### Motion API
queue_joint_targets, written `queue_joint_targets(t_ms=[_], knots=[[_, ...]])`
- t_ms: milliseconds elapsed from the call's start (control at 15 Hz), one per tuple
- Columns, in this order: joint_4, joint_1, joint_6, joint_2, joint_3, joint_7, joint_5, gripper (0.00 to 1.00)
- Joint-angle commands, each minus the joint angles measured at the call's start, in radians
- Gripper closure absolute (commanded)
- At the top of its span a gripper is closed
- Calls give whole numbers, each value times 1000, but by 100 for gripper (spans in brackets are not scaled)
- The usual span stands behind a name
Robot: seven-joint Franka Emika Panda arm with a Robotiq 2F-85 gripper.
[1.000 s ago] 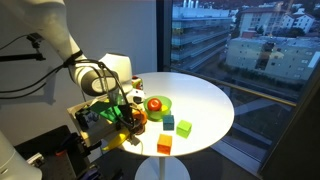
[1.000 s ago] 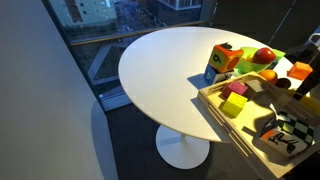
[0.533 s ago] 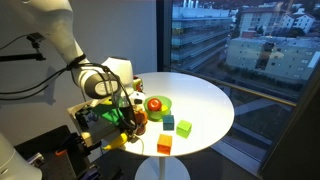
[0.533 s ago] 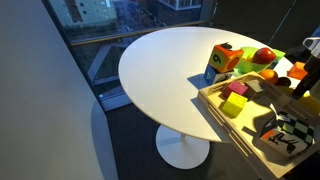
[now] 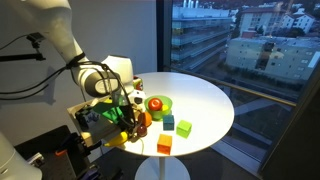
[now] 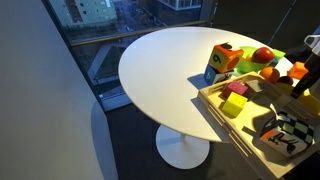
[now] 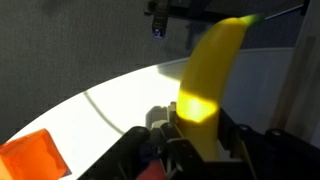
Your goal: Put the banana on the tray
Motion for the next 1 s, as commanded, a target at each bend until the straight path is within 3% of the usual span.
queue_joint_targets(t_ms=[0, 933], knots=[[-28, 12, -55, -87, -6, 46, -36, 84], [-83, 60, -198, -316, 67, 41, 33, 84]])
